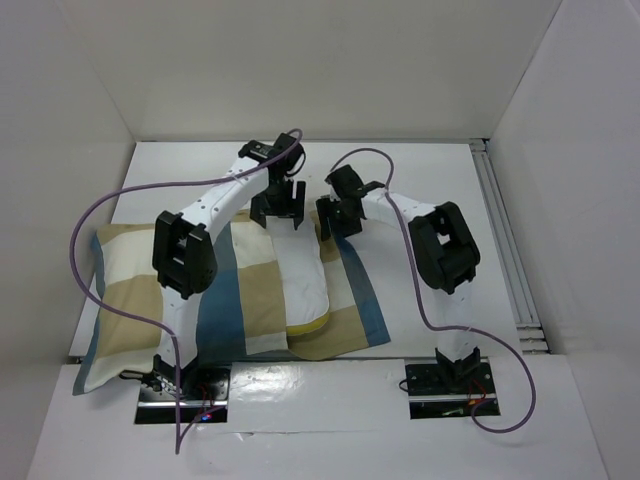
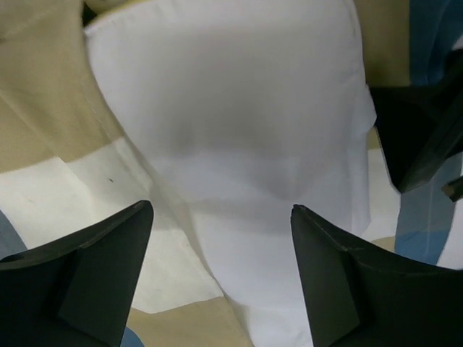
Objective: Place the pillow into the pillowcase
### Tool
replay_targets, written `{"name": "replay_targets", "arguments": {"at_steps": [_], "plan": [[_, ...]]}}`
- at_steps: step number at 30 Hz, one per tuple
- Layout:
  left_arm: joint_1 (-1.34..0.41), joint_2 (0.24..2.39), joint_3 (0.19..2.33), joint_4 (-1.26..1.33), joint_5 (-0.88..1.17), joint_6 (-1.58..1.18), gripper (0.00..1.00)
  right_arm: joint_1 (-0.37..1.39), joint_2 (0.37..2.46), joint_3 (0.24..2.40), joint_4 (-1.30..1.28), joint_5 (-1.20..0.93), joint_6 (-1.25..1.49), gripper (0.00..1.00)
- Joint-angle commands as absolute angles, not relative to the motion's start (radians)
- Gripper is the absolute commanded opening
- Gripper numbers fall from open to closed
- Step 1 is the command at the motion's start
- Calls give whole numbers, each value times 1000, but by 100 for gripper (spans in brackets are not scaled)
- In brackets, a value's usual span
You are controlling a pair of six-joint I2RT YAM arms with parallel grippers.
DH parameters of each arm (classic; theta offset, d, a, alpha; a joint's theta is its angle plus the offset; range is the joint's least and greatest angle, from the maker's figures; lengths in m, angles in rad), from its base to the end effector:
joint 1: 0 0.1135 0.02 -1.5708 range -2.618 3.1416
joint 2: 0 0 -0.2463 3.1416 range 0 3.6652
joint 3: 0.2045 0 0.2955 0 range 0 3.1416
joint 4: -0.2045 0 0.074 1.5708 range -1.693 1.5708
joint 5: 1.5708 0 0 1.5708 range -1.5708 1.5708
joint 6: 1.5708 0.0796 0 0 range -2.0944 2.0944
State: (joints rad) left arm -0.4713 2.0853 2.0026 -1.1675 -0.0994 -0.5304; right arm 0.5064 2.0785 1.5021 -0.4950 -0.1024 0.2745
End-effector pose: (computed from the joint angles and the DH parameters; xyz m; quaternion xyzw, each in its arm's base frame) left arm 0.4337 -0.2122 0.2184 -0.0371 0.9853 -0.0335 0.1634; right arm 0.4232 0.2440 0.0869 -0.1245 0.9598 0.1398 0.2093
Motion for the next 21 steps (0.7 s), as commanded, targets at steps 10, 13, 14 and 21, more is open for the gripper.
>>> {"name": "replay_targets", "arguments": {"at_steps": [10, 13, 14, 21], "plan": [[-600, 2005, 1917, -1138, -31, -580, 100, 480, 2083, 1445, -453, -204, 339, 0], [-620, 2022, 1885, -1115, 17, -591, 100, 457, 2051, 1425, -442, -247, 348, 0], [-635, 2022, 1867, -1086, -17, -591, 100, 457, 2051, 1425, -442, -247, 348, 0], [-634, 2065, 1697, -1019, -87, -623, 0, 413, 2005, 1371, -401, -282, 370, 0]]}}
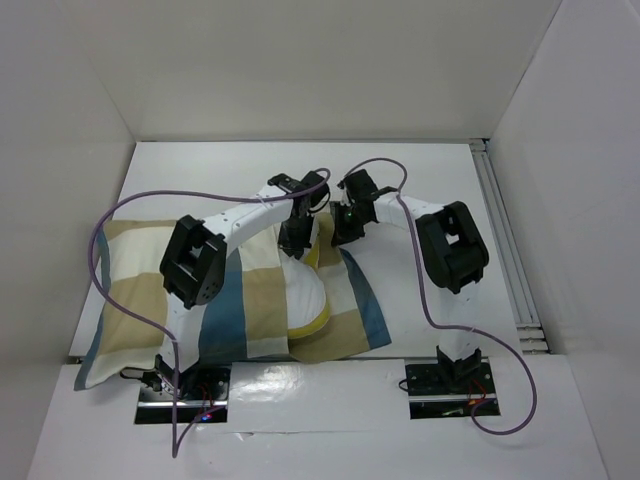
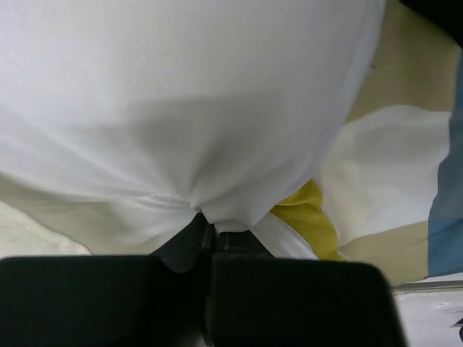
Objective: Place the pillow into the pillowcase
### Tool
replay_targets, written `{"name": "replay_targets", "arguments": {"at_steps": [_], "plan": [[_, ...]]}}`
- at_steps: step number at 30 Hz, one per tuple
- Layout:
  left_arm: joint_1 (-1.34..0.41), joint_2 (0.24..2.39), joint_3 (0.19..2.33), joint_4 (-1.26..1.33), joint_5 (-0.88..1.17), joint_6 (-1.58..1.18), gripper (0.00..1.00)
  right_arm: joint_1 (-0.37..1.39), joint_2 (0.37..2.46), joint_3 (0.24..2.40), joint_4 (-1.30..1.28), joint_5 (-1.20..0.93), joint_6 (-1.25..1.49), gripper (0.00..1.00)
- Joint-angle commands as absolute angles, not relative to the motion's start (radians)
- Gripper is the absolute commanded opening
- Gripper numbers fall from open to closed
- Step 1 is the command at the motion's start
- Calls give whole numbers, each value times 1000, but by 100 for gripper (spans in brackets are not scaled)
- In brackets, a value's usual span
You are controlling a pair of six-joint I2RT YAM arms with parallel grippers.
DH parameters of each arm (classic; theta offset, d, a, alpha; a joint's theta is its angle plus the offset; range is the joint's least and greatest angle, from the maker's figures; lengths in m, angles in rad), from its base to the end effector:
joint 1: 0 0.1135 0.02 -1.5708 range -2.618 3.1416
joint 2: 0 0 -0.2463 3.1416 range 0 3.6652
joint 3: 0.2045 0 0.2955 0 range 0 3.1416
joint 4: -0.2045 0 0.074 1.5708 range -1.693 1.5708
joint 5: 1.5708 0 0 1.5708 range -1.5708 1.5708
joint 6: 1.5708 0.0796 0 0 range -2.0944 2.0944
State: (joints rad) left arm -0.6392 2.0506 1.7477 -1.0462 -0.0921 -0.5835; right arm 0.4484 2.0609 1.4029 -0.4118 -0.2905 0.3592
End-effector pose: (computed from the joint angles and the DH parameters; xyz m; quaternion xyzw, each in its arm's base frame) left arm 0.3747 -0.2694 0.1534 0.0226 0.9926 -0.0260 0.1167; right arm 0.4170 0.2259 0.0695 -0.0786 0.9560 0.2253 0.1705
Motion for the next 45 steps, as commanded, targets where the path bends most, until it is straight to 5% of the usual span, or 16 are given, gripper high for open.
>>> {"name": "replay_targets", "arguments": {"at_steps": [1, 7, 11, 21, 33, 36, 38, 40, 45], "plan": [[-621, 2075, 1697, -1031, -98, -623, 0, 413, 1993, 1358, -400, -282, 379, 0], [-513, 2017, 1856, -1179, -408, -551, 0, 322, 1936, 1527, -460, -350, 411, 0], [-359, 1881, 1876, -1198, -351, -521, 0, 220, 1734, 1689, -561, -264, 400, 0], [-425, 1903, 1890, -1216, -413, -522, 0, 19, 1565, 1234, -534, -89, 403, 0], [-485, 2209, 2256, -1204, -284, -612, 0, -21, 1646, 1292, -586, 5, 400, 0], [-495, 2221, 2315, -1204, -160, -542, 33, -21, 1646, 1292, -552, -20, 400, 0], [-508, 2194, 2304, -1204, -108, -500, 76, -21, 1655, 1292, -534, -55, 400, 0], [-541, 2140, 2246, -1183, -86, -482, 93, -12, 1655, 1292, -534, -69, 410, 0], [-623, 2112, 2181, -1186, -149, -482, 100, -12, 1686, 1301, -525, -94, 400, 0]]}}
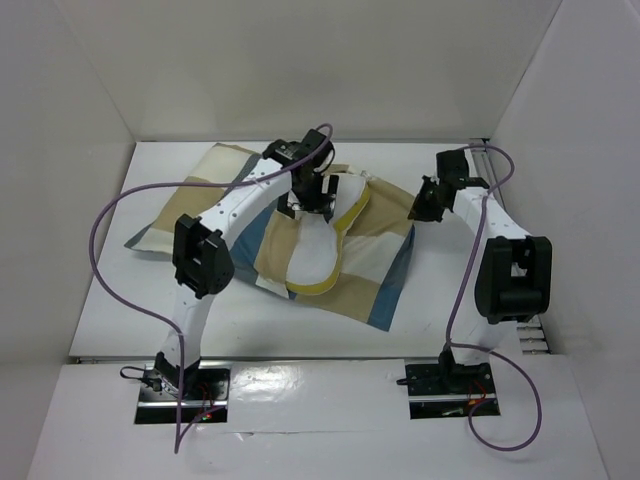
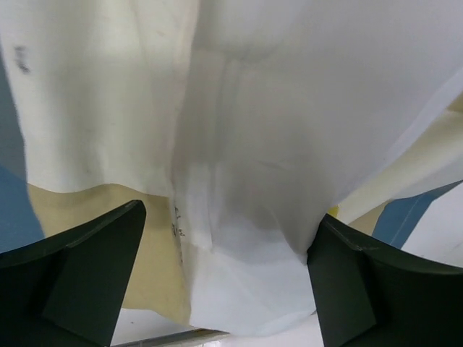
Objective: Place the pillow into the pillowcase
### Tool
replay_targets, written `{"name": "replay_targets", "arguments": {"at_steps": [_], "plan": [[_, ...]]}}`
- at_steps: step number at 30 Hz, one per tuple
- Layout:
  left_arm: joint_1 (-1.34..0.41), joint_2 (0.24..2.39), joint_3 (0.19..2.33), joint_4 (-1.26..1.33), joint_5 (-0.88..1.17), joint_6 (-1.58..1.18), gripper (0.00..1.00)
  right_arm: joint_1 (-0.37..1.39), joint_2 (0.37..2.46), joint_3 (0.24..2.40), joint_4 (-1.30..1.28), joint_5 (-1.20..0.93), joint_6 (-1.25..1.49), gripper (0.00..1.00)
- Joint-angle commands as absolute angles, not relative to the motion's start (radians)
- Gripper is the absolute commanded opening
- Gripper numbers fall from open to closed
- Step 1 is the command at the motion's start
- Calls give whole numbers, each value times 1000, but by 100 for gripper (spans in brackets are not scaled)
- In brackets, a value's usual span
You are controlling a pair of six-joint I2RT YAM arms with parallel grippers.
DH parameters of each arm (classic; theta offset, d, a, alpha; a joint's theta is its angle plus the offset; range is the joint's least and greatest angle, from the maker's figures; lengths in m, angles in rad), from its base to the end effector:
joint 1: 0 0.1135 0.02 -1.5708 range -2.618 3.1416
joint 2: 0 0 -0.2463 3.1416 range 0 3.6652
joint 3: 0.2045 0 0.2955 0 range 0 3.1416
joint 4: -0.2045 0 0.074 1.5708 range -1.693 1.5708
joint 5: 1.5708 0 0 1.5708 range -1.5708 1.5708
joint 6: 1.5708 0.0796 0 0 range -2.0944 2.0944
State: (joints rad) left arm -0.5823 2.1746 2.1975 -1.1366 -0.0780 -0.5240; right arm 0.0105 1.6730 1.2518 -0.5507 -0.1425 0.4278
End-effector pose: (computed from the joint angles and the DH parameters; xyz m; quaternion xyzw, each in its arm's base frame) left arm 0.4339 -0.2783 0.2453 0.0195 0.9731 -0.0866 0.2126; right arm 0.4197 0.0157 0.1688 0.1769 0.9368 0.1304 0.2724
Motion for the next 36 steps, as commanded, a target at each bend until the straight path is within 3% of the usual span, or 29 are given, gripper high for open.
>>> {"name": "replay_targets", "arguments": {"at_steps": [1, 4, 5, 7, 8, 9, 12, 14, 16, 20, 21, 23, 26, 29, 30, 31, 32, 33, 34, 35, 36], "plan": [[-632, 2112, 2181, -1186, -197, -482, 100, -12, 1696, 1301, -525, -104, 400, 0], [-644, 2103, 2166, -1235, -367, -534, 95, -12, 1697, 1301, -534, -104, 400, 0], [-644, 2088, 2120, -1226, -392, -547, 89, -12, 1706, 1311, -534, -104, 391, 0], [-644, 2060, 2077, -1183, -384, -534, 89, -12, 1706, 1321, -564, -92, 391, 1], [-644, 2060, 2077, -1183, -374, -534, 88, -12, 1716, 1321, -575, -78, 391, 8], [-644, 2060, 2068, -1183, -362, -534, 86, -12, 1717, 1333, -586, -54, 391, 32], [-644, 2060, 2049, -1170, -353, -534, 77, -12, 1683, 1359, -617, -32, 391, 72], [-644, 2060, 2049, -1170, -353, -534, 60, -35, 1646, 1370, -617, -113, 403, 74], [-644, 2060, 2039, -1157, -353, -525, 59, -44, 1580, 1381, -592, -164, 437, 80], [-644, 2060, 2049, -1173, -342, -515, 77, 6, 1497, 1365, -504, -281, 491, 75], [-644, 2037, 2060, -1193, -342, -494, 84, 97, 1497, 1329, -459, -323, 526, 73], [-644, 2022, 2033, -1193, -342, -494, 84, 129, 1497, 1295, -448, -334, 553, 70], [-644, 1925, 1923, -1161, -357, -483, 77, 227, 1537, 1243, -402, -334, 586, 70], [-635, 1840, 1834, -1109, -385, -483, 60, 282, 1549, 1201, -362, -344, 611, 70], [-635, 1815, 1818, -1095, -396, -495, 50, 302, 1574, 1192, -362, -344, 611, 70], [-635, 1786, 1792, -1069, -396, -495, 50, 302, 1583, 1192, -362, -344, 611, 70], [-624, 1754, 1764, -990, -355, -479, 51, 317, 1594, 1204, -362, -344, 611, 70], [-615, 1696, 1705, -947, -335, -469, 63, 330, 1604, 1204, -351, -344, 611, 70], [-600, 1680, 1685, -919, -310, -457, 63, 339, 1618, 1204, -338, -354, 611, 70], [-579, 1680, 1675, -919, -290, -457, 75, 348, 1627, 1204, -325, -363, 623, 70], [-537, 1727, 1690, -946, -290, -477, 79, 357, 1647, 1215, -315, -383, 635, 70]]}}
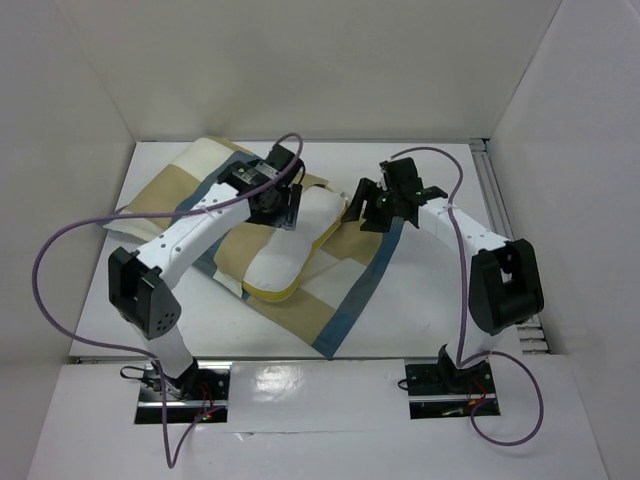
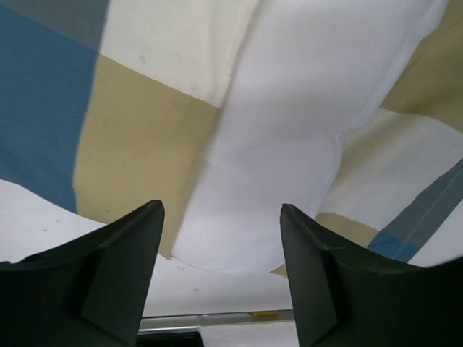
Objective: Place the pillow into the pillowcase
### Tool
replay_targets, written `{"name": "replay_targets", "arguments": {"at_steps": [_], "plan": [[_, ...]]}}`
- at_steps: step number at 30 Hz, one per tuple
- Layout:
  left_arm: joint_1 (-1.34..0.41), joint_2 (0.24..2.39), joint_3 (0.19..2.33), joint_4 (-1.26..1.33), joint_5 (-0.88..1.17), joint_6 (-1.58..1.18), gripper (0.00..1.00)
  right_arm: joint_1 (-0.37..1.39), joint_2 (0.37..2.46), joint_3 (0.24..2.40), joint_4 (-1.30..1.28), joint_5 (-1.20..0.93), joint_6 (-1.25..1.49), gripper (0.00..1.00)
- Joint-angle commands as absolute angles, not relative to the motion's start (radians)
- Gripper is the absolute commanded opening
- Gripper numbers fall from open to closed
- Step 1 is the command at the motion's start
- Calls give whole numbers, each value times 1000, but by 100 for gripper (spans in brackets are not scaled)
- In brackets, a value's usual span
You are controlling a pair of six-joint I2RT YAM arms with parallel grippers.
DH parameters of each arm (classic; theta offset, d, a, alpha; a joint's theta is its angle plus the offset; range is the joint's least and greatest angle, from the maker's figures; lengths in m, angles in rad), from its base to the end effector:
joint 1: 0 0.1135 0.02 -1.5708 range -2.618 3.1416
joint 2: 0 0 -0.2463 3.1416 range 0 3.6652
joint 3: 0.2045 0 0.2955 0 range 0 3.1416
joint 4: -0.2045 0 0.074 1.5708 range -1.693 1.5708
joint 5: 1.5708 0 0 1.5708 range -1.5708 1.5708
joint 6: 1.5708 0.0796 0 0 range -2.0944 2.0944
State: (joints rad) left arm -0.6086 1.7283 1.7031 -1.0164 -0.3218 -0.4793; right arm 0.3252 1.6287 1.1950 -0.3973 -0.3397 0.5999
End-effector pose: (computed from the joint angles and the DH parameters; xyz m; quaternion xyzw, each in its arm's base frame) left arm 0.3630 -0.2223 0.2804 0.0197 0.9534 -0.0013 0.3009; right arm 0.3919 0.1601 0.1822 0.0653 0.9187 0.3000 0.2486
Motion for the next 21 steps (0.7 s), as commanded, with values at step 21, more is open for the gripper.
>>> {"name": "replay_targets", "arguments": {"at_steps": [21], "plan": [[-462, 1948, 1712, -991, -374, -465, 62, 518, 1796, 1172, -61, -502, 816, 73]]}}
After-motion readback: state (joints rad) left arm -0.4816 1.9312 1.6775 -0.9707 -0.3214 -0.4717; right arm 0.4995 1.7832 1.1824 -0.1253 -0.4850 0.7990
